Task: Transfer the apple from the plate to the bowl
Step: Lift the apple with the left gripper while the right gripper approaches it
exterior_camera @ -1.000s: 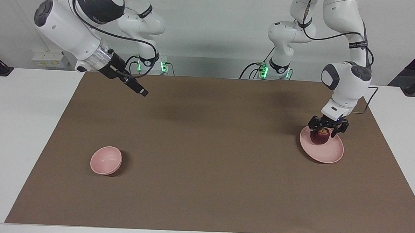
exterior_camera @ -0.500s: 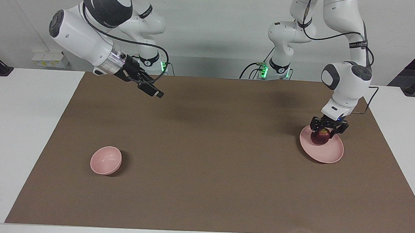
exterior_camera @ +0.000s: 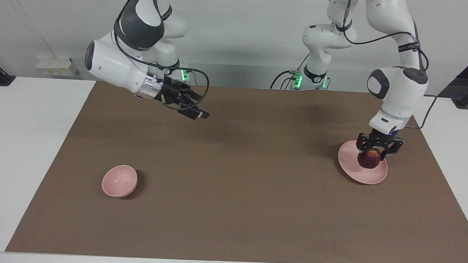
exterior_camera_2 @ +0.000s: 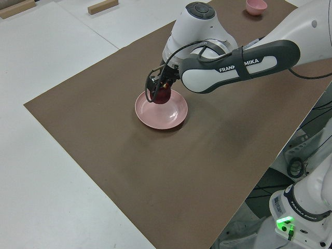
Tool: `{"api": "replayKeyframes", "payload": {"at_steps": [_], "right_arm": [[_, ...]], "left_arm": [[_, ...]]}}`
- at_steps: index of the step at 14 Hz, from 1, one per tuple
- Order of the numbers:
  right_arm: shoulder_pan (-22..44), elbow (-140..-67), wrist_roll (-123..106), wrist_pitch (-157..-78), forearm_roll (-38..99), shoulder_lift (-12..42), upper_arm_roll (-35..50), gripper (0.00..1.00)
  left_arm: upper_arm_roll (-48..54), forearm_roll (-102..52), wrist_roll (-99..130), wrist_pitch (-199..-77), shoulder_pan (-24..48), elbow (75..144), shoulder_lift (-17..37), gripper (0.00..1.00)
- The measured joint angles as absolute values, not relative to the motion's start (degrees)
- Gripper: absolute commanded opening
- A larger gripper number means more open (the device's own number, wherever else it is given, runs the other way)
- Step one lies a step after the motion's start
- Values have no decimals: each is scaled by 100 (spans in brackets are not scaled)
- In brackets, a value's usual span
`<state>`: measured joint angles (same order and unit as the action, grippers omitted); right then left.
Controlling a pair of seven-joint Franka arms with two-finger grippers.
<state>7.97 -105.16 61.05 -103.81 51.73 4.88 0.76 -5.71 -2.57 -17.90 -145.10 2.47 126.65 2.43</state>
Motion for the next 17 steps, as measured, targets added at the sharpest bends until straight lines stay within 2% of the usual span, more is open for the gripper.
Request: {"api": "replayKeyframes", "payload": {"at_steps": [4, 8, 11, 13, 17], "right_arm": [[1181, -10805, 6428, -11148, 5617, 493, 83, 100], [1636, -11004, 6755, -11936, 6190, 531, 93, 100], [2072, -11115, 6815, -12718, 6788, 737, 98, 100], [2198, -11126, 6816, -12874, 6855, 937, 98, 100], [2343, -11122, 6731, -13235, 6856, 1317, 97, 100]], "left_arm": [[-421, -396, -1763, -13996, 439, 12296, 210, 3], [-395, -1444, -1495, -13494, 945, 11916, 144, 3], [-372, -1926, -655, -13493, 1521, 11887, 135, 2], [-359, -2625, -409, -13501, 1838, 11838, 134, 3], [-152, -3778, -397, -13541, 1929, 11818, 134, 3]]}}
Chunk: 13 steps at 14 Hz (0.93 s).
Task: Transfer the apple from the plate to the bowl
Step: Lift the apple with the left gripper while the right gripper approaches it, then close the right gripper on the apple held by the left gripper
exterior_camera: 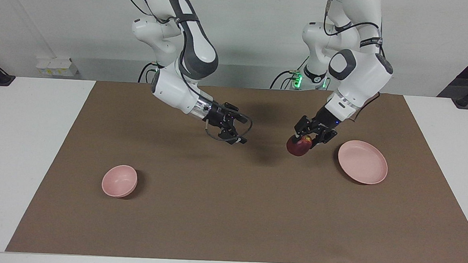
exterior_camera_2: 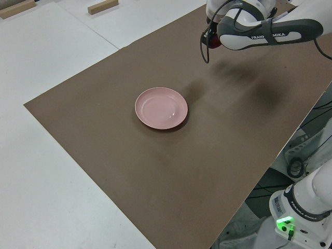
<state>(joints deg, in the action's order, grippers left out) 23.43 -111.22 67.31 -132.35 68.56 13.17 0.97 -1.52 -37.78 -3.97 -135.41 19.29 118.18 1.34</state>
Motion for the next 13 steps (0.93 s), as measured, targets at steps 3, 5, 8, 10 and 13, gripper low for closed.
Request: {"api": "replayKeyframes", "payload": {"at_steps": [3, 5, 8, 10, 13], "right_arm": [[2519, -11102, 6378, -13612, 6910, 1574, 99, 100], [2557, -11086, 5775, -13636, 7284, 1645, 99, 100], [2610, -11064, 4977, -13635, 8020, 1738, 101, 100], [2633, -10995, 4816, -13627, 8111, 1756, 102, 100], [2636, -10935, 4711, -13541, 8255, 1760, 98, 100]], "left_arm": [[152, -4446, -393, -13849, 1930, 11819, 123, 4], [401, -4744, -381, -14220, 1931, 11843, 111, 4], [556, -4909, -351, -14368, 1991, 11921, 65, 4], [562, -5027, -350, -14463, 2100, 11971, 66, 5], [566, -5078, -348, -14671, 2249, 12073, 77, 6]]}}
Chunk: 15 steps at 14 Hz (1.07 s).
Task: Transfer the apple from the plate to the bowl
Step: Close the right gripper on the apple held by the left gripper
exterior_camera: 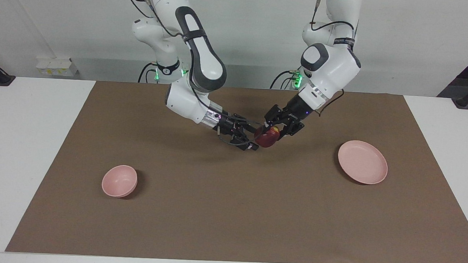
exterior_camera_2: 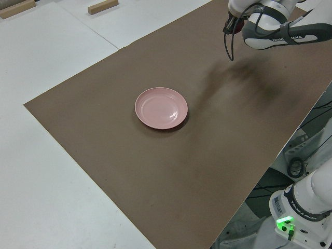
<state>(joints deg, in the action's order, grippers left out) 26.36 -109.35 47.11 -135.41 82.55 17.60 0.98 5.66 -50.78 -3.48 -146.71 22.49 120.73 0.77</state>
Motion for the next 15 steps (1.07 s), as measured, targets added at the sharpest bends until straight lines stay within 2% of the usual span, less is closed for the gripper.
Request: {"api": "replayKeyframes", "payload": {"at_steps": [15], "right_arm": [[2672, -10876, 5265, -13533, 8844, 1780, 96, 100]], "left_arm": [[564, -5120, -343, -14933, 2329, 12051, 225, 8]]}}
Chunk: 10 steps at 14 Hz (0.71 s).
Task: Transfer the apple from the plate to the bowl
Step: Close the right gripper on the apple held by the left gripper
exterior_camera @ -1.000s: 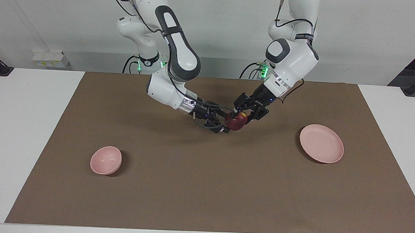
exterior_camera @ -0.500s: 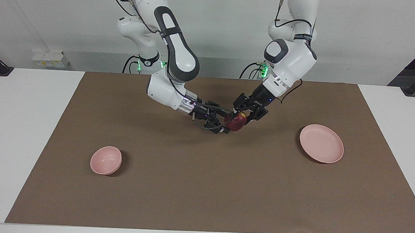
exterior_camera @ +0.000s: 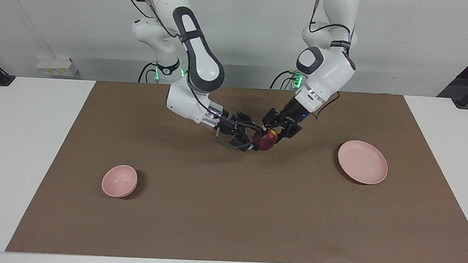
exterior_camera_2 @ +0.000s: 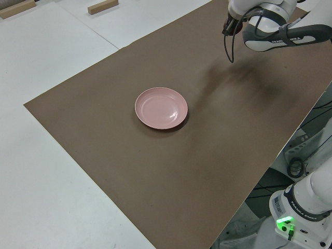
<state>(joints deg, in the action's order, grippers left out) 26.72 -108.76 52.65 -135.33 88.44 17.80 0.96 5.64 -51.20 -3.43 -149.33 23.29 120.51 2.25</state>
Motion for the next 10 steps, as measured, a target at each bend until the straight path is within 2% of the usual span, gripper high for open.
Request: {"api": "replayKeyframes", "payload": {"at_steps": [6, 7, 8, 9, 10], "right_arm": [[2794, -10812, 5380, -13605, 8854, 1780, 99, 100], [2828, -10811, 5380, -13686, 8854, 1780, 98, 83], [2866, -10811, 5380, -13779, 8854, 1780, 98, 61], [2884, -10802, 5377, -13871, 8854, 1780, 94, 15], [2883, -10794, 5367, -13892, 8854, 1780, 87, 0]], "left_arm": [[645, -5120, -258, -14934, 2375, 12033, 225, 8], [668, -5120, -205, -14935, 2376, 12018, 224, 9], [679, -5119, -167, -14934, 2376, 12014, 224, 10], [680, -5119, -154, -14929, 2377, 12019, 226, 10], [683, -5120, -149, -14928, 2377, 12017, 226, 10]]}}
